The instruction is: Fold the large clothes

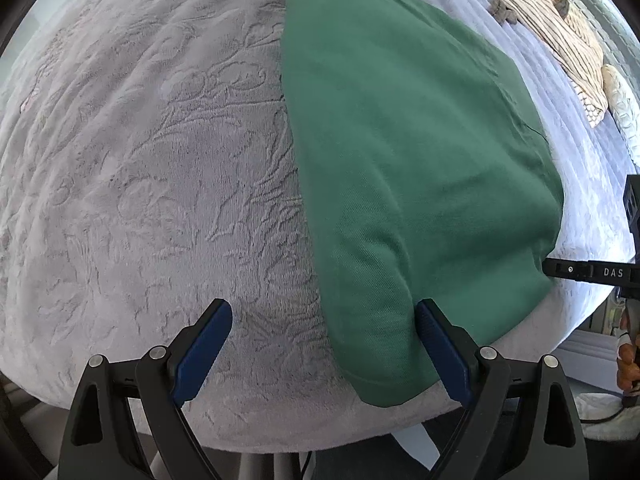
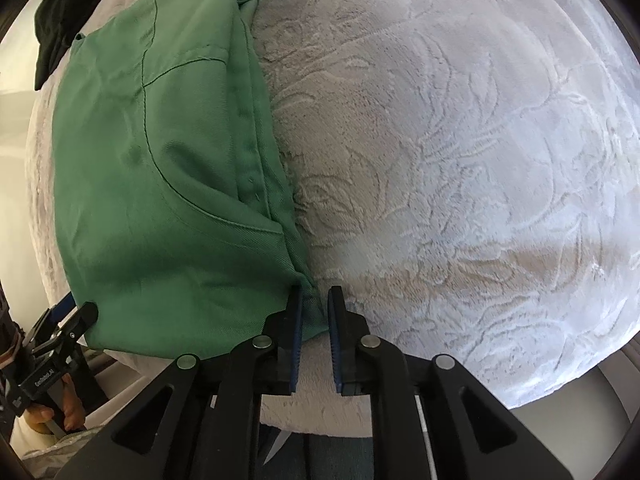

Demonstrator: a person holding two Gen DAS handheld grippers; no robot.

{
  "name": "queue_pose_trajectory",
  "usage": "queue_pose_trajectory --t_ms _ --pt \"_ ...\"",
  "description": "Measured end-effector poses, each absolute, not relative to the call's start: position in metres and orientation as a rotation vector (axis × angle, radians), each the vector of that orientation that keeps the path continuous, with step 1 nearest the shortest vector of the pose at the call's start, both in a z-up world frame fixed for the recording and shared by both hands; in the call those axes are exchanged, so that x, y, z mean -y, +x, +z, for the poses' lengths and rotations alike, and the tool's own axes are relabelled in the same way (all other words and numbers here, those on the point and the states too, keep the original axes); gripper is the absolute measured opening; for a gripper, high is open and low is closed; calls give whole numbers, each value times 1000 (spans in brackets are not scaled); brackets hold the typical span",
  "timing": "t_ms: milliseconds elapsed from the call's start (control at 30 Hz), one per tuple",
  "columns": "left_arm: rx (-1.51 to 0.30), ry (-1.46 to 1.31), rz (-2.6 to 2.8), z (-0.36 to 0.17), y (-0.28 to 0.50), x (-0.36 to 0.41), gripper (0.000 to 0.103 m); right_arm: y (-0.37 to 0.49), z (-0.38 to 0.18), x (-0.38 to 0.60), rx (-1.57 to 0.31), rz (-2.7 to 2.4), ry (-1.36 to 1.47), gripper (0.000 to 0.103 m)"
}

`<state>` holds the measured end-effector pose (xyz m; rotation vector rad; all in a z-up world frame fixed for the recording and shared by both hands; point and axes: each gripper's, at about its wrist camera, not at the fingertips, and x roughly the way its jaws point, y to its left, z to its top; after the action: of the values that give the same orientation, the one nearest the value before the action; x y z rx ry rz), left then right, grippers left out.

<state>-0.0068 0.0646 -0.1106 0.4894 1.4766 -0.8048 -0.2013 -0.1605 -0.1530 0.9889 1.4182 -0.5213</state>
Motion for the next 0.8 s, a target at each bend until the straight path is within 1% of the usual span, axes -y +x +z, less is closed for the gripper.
queue_pose_trajectory --t_ms 167,333,500,667,700,733,767,800 --pt "-1487 507 -802 -106 -2 -61 93 -207 -140 165 -1448 -529 974 22" --pt "-1494 484 -790 -94 2 -57 93 -218 -118 163 -1424 -563 972 22" --pt "-1466 453 -779 -72 18 -49 93 -217 -79 164 -1343 -589 934 22" --pt "-1414 363 -777 -32 32 -36 93 -195 -53 168 -1273 -554 905 22" --pt "-1400 359 -777 -27 35 -34 93 -191 -49 168 -1265 -544 887 24" --pt "-1366 366 -765 -17 36 -30 93 -187 -44 167 -1260 -542 876 36" --pt "-1342 378 -753 -11 35 -26 93 -183 -39 168 -1255 -541 866 52" --pt "-1319 392 -742 -6 33 -24 93 -179 -35 162 -1247 -542 852 58"
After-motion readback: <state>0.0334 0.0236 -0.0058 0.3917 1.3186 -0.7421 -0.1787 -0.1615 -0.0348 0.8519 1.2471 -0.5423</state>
